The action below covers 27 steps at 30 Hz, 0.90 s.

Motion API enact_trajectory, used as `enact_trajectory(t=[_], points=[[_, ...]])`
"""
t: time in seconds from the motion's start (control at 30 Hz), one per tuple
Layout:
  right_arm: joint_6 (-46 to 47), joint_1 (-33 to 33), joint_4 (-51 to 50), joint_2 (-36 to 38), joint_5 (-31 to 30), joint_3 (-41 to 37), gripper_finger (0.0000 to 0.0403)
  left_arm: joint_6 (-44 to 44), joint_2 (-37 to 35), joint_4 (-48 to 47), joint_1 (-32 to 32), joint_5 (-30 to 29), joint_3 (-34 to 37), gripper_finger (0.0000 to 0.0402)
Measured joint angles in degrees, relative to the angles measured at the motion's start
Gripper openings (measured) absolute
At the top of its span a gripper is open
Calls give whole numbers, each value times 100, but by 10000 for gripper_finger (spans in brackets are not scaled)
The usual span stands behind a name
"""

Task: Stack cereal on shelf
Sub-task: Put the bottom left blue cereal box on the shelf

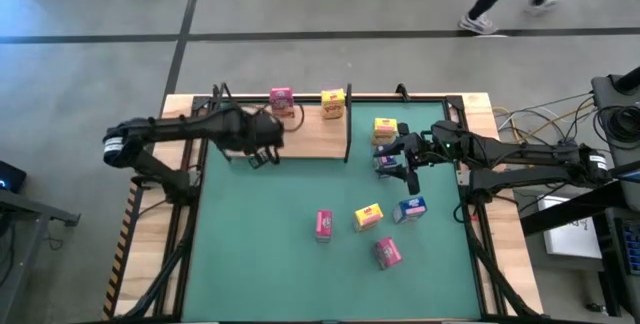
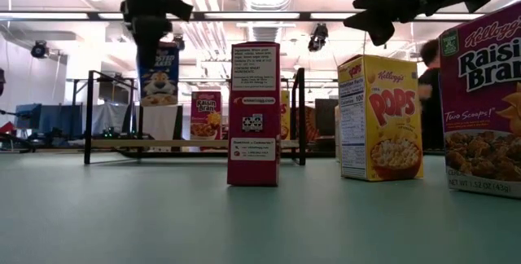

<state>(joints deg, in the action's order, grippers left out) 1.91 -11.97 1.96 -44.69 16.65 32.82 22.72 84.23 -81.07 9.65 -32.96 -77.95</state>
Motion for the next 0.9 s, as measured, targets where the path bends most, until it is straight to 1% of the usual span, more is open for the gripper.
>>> enact_trajectory(t=[0.17, 0.3, 0.4, 0.53, 0.67, 0.8, 0.9], points=[[2, 0, -2, 0, -11, 0, 209, -809, 2, 209, 656, -4, 0, 141], [2, 0, -2, -2, -11, 0, 209, -2033, 2, 384, 1048, 92, 9, 141], [-2, 0, -1, -2, -9, 0, 209, -2992, 2, 759, 1297, 161, 55, 141], [0, 0, -2, -2, -9, 0, 209, -4106, 7, 1077, 1640, 617, 74, 141], [8, 0, -2, -2, -9, 0, 209, -5046, 13, 1096, 2007, 1166, 85, 141], [9, 0, -2, -2, -7, 0, 209, -5874, 13, 1174, 2376, 1290, 85, 141], [9, 0, -4, -4, -7, -2, 209, -6253, 13, 1313, 2613, 1301, 86, 141]])
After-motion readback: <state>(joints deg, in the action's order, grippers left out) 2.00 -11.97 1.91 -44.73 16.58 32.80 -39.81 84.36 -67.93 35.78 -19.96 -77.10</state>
